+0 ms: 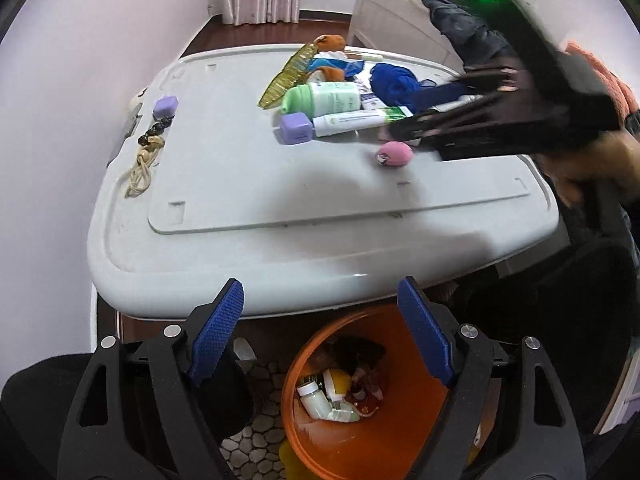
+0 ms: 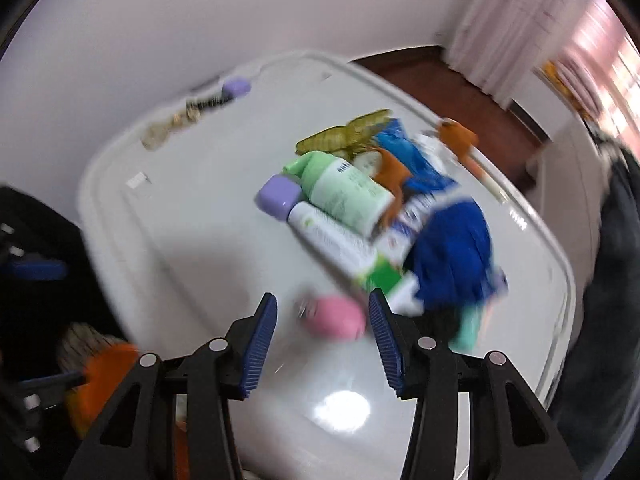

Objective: Collect trash
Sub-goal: 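Grasp the white toothpaste tube with the right tool, then grasp the purple cube with the left tool while the right tool carries the white tube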

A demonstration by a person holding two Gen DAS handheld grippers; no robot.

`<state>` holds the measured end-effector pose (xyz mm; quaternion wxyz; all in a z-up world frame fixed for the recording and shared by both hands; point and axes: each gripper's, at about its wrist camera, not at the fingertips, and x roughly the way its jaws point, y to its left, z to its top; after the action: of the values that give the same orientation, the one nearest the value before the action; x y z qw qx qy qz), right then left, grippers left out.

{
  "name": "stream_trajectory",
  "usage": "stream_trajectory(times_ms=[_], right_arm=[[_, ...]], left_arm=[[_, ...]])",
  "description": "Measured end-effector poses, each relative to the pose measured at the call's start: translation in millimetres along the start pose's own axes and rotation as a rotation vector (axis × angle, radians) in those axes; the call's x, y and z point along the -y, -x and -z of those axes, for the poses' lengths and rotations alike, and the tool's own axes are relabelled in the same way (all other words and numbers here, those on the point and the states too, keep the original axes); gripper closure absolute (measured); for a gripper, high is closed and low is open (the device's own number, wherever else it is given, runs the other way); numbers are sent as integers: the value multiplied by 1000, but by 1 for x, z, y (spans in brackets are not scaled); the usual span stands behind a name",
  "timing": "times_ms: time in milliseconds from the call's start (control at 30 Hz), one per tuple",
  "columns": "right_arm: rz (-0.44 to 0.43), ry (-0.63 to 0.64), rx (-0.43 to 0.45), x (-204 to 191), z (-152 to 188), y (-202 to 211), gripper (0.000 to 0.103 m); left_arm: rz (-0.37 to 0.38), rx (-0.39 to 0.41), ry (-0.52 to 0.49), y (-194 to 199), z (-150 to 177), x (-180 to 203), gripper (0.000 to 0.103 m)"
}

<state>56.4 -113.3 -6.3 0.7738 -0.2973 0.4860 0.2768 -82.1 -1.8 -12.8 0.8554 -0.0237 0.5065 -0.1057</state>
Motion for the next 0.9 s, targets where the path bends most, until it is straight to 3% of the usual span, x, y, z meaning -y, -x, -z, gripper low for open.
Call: stream_trajectory(times_ms=[100, 200, 233, 267, 433, 533, 667, 767, 900], right_arm=[[31, 131, -87, -9, -19, -37, 55], [115, 210, -110, -12, -31, -60, 51], [134, 213, -123, -10, -35, -66, 57], [153, 203, -145, -6, -39, -73, 74], [152, 179, -117, 3, -36, -74, 85], [0, -3, -54, 21, -26, -47, 90], [-202, -333, 62, 60, 22, 4, 90], [-257, -532, 114, 72, 69, 31, 90], [-245, -703, 158, 66, 118, 50, 90]], left_arm=[[10, -17, 17, -7, -3, -7, 25], [10, -26, 34, -11, -5, -12, 25], [14, -33, 46, -14, -5, -14, 25], [19, -37, 53, -15, -5, -16, 25], [0, -36, 52, -17, -7, -15, 25], [-17, -30, 32, -17, -16, -11, 25], [-43, 1, -21, -24, -48, -4, 23], [-121, 36, -38, -49, -78, 1, 23], [-137, 14, 24, -91, -106, -2, 23]])
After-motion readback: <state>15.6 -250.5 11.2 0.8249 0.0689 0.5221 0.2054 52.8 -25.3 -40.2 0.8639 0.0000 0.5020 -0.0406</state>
